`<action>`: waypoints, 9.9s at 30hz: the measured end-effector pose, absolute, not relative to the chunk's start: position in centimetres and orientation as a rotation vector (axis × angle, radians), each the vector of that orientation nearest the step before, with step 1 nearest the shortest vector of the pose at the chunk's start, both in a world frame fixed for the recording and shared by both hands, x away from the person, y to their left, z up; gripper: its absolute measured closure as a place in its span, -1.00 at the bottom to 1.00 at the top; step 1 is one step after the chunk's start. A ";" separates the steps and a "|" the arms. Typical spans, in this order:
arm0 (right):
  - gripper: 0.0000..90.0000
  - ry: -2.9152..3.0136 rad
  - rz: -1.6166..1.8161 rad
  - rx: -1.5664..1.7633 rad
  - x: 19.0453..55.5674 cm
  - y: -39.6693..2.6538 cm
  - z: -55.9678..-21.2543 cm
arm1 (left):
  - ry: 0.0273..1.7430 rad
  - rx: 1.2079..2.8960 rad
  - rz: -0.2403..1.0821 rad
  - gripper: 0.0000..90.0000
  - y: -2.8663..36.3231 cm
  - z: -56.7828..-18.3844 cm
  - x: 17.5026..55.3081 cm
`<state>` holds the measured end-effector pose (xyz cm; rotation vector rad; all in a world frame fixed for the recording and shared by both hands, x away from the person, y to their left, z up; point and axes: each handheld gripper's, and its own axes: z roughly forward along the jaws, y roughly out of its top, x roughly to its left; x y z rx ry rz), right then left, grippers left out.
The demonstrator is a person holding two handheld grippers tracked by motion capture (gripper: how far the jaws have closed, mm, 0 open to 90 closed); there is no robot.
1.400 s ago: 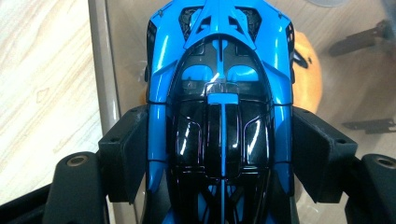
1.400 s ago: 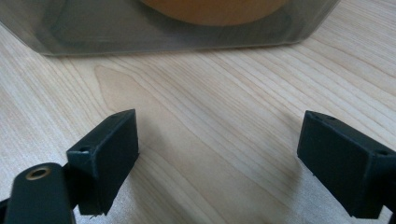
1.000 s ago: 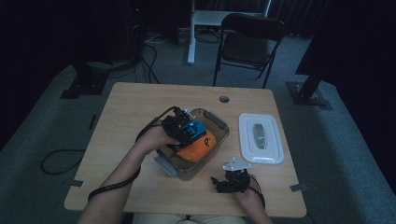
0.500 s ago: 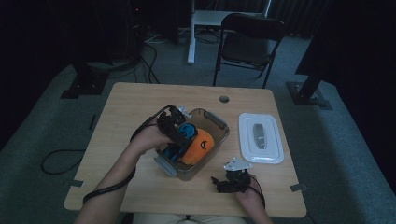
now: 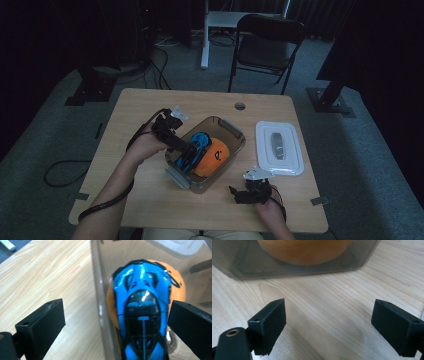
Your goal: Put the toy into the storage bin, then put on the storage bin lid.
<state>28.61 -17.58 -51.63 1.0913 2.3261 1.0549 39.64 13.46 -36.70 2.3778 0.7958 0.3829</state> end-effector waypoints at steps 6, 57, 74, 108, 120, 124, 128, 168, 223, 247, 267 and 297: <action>-0.73 2.322 1.053 1.094 28.7 -17.6 -51.5 | 0.841 2.319 0.433 -0.95 15.4 -37.3 40.1; -0.73 2.221 1.062 1.189 32.3 -17.3 -51.1 | 0.995 2.183 0.355 -0.95 18.5 -49.0 43.7; -0.72 2.198 1.067 1.192 32.1 -17.9 -51.1 | 0.890 2.236 0.358 -0.95 17.2 -48.2 39.6; -0.74 2.166 0.988 1.267 33.2 -21.3 -49.9 | 0.849 2.277 0.400 -0.95 14.0 -48.5 34.7; -0.74 2.011 0.968 1.393 33.4 -25.7 -48.4 | 0.771 2.310 0.382 -0.95 12.1 -48.5 33.2; -0.71 1.953 0.937 1.433 33.7 -26.7 -48.2 | 0.746 2.316 0.371 -0.95 11.5 -48.5 32.8; -0.68 1.912 0.923 1.483 34.1 -27.4 -48.0 | 0.719 2.325 0.358 -0.95 10.8 -48.7 32.4; 0.48 1.911 0.843 1.645 39.2 -28.9 -50.9 | 0.706 2.315 0.276 -0.95 9.8 -50.6 31.6; 0.50 2.121 1.328 1.180 28.6 -18.1 -39.1 | 0.695 2.325 0.290 -0.95 7.9 -50.5 31.4; 0.51 2.232 1.241 1.199 29.0 -16.6 -40.2 | 0.716 2.321 0.273 -0.95 8.4 -51.1 30.9; -0.42 2.109 1.337 1.219 29.3 -19.2 -38.7 | 0.767 2.292 0.270 -0.95 8.7 -51.3 31.2; -0.71 1.800 1.102 1.373 34.5 -29.5 -45.3 | 0.797 2.253 0.269 -0.95 7.7 -51.0 32.3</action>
